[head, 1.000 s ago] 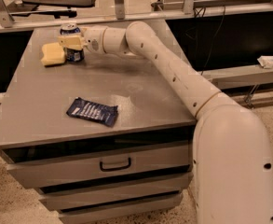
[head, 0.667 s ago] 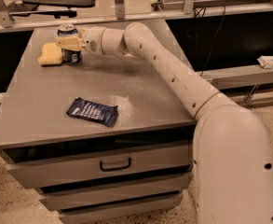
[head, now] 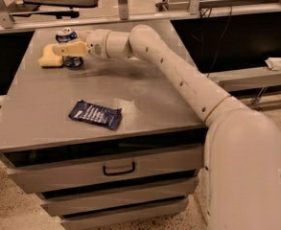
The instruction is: Move pepsi can near sponge
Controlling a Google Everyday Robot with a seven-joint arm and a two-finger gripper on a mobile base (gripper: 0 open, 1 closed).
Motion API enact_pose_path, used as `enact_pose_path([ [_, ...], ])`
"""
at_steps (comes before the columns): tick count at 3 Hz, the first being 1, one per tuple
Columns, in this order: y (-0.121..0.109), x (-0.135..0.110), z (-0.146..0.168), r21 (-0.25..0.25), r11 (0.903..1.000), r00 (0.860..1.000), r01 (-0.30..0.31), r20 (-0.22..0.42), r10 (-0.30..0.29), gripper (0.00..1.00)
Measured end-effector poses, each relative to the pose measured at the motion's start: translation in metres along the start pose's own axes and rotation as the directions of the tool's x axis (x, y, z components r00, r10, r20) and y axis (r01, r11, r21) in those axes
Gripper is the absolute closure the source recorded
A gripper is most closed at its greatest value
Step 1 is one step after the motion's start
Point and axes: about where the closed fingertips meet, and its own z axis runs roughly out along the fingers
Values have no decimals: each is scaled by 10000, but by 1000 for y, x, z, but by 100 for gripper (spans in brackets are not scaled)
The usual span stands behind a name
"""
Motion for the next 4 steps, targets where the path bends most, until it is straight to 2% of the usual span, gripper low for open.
enact_pose_path([
  [1, -6, -3, -17, 394, 9987, 9995, 311, -115, -306, 0],
  [2, -24, -20, -74, 1504, 9803, 9908, 1281, -633, -1197, 0],
  [3, -30, -65, -148, 2622, 9267, 9620, 2692, -1191, -2458, 0],
  [4, -31, -101, -227, 3914, 8431, 9292, 3687, -1318, -3452, 0],
])
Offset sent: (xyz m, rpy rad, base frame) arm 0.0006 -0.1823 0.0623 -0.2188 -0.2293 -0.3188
